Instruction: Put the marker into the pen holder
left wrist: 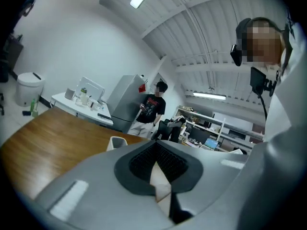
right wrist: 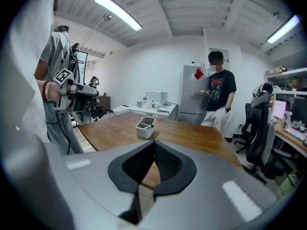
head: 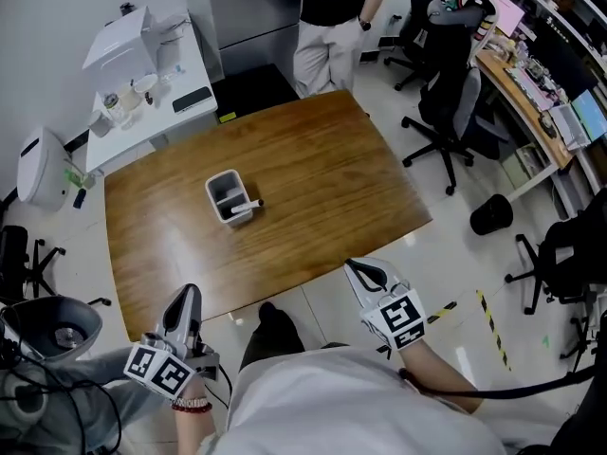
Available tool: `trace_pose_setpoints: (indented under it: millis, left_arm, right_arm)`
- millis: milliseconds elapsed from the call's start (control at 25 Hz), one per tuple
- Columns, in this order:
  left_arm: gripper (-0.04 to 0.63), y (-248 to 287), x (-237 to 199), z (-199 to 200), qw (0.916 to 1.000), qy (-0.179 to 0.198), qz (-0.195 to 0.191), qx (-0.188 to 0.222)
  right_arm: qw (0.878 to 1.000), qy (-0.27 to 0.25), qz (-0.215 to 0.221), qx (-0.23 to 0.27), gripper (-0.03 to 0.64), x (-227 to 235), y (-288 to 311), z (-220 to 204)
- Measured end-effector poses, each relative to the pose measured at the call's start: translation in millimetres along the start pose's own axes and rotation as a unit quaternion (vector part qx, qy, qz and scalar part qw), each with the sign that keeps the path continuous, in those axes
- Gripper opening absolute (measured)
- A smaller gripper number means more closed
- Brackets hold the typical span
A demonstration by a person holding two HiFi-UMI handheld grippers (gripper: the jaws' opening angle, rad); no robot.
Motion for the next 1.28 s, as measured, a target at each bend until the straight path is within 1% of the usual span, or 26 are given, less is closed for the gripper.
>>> trace_pose_setpoints:
  millis: [80, 160, 280, 360, 480, 600, 680, 800, 960, 1040, 1160, 1280]
  left_arm:
    - [-0.006, -6, 25, -20, 1.0000, -0.003, -0.003, 0.001]
    - [-0.006, -18, 51, -37, 1.0000, 0.005, 0.003, 0.006]
    - [-0.006, -44, 87, -64, 0.9996, 0.010, 0.022, 0.017]
    - [-0.006, -63, 106, -84, 0.9989, 0.003, 0.041, 0.022]
    - [-0.006, -99, 135, -113, 0.9977, -0.015, 0.062, 0.023]
    - [-0.006, -124, 151, -131, 0.9970, -0.013, 0.074, 0.018]
    - [-0.006, -129, 155, -136, 0.9972, -0.013, 0.071, 0.019]
    - [-0.006, -133, 163, -141, 0.9984, -0.008, 0.053, 0.020]
    - [-0.006, -136, 170, -144, 0.9995, 0.001, 0.023, 0.021]
    - [-0.006, -143, 174, -142, 0.9997, 0.006, 0.015, 0.020]
    - [-0.006, -171, 183, -138, 0.9992, 0.021, 0.016, 0.031]
    - [-0.006, -204, 178, -143, 0.9985, 0.022, 0.030, 0.040]
  right_arm:
    - [1.000, -0.009, -0.002, 0.007, -0.006, 1, -27, -14]
    - [1.000, -0.011, 0.005, 0.020, -0.006, 0, -52, -26]
    - [0.998, -0.010, 0.026, 0.047, -0.006, -8, -87, -40]
    - [0.997, -0.012, 0.042, 0.060, -0.005, -15, -105, -47]
    - [0.996, -0.014, 0.065, 0.062, -0.005, -30, -130, -57]
    - [0.995, -0.012, 0.076, 0.060, -0.005, -40, -145, -68]
    - [0.995, -0.012, 0.074, 0.061, -0.005, -44, -151, -71]
    - [0.996, -0.006, 0.069, 0.062, -0.005, -56, -167, -79]
    - [0.997, 0.005, 0.048, 0.055, -0.005, -63, -190, -91]
    - [0.997, 0.019, 0.040, 0.056, -0.005, -66, -202, -92]
    - [0.996, 0.030, 0.052, 0.068, -0.005, -87, -219, -88]
    - [0.994, 0.014, 0.069, 0.079, 0.010, -118, -220, -78]
Point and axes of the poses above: the fingertips, and each gripper's own axes: y forward along the fingers, x to its right, z out of its top, the point moved 6 cm from there along -y, backward along the fingers, and after that the axes turned 11 degrees about -x, right-handed, at the moved point
